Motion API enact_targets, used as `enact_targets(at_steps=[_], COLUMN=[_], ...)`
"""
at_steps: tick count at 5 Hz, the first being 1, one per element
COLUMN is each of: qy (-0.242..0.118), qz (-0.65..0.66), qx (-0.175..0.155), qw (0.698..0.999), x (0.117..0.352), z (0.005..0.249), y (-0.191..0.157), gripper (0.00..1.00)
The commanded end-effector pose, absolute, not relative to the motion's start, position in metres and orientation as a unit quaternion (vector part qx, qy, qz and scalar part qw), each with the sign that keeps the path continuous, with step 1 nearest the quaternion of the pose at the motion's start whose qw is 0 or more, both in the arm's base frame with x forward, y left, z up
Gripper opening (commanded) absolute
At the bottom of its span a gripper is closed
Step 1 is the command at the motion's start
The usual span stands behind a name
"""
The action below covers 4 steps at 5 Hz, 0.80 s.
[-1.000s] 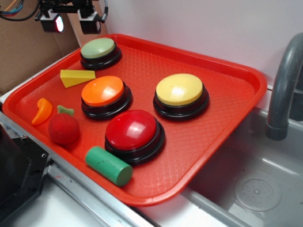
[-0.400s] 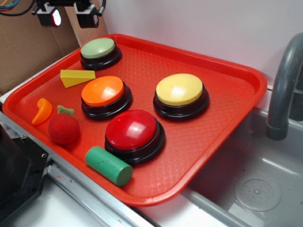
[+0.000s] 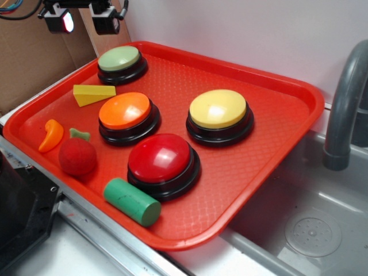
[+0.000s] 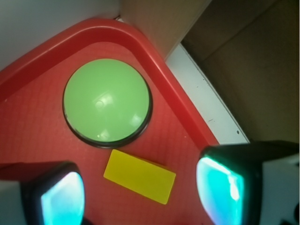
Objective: Push the green button.
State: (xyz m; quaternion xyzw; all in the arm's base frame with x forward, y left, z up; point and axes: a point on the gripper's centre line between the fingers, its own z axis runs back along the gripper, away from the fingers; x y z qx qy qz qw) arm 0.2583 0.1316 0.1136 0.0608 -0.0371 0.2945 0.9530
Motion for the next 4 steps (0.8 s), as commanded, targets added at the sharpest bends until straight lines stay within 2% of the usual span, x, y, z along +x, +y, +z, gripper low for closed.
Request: enact_targets(at_steps=[1,3,4], qy=[-0.091,-0.094,-0.089], qz=[0.297,0.299,0.309], qx=[0.067,0.068,0.086], qw=[0.948,0.947,0.943], x=[0.2608,0.26,0.2521], z=[0.1506,0.1543,0.1604], y=[0.1352,0.1342,0.1273], gripper=[1.0,1.0,1.0])
